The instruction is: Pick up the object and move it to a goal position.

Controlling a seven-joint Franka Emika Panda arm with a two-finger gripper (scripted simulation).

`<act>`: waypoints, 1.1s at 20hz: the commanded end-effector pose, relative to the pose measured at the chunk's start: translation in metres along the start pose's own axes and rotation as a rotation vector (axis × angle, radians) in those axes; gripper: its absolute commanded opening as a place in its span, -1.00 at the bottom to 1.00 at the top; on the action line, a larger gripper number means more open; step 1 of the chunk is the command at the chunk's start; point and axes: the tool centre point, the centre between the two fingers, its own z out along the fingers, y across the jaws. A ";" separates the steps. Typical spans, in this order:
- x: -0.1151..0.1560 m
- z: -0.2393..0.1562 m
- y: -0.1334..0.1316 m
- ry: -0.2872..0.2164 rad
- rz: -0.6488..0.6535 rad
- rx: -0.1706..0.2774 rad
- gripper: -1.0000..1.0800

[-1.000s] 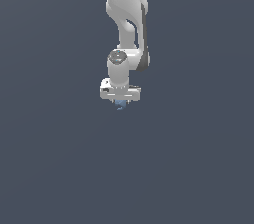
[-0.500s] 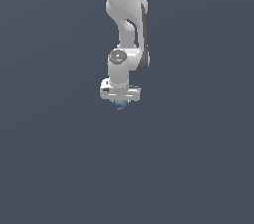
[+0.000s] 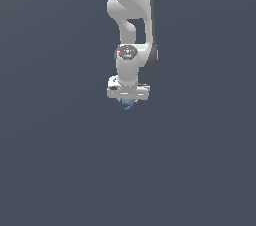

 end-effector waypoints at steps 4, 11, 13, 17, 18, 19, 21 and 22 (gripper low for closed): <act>0.008 -0.034 -0.043 0.001 -0.001 -0.001 -1.00; 0.019 -0.079 -0.099 0.001 -0.001 -0.001 -1.00; 0.022 -0.088 -0.111 0.001 -0.001 -0.001 -1.00; 0.026 -0.100 -0.127 0.000 -0.001 -0.001 -1.00; 0.027 -0.102 -0.129 0.000 -0.001 0.000 -1.00; 0.027 -0.103 -0.131 0.000 -0.001 0.000 -1.00; 0.029 -0.105 -0.133 0.000 -0.001 0.000 -1.00; 0.029 -0.105 -0.134 0.000 -0.001 0.000 -1.00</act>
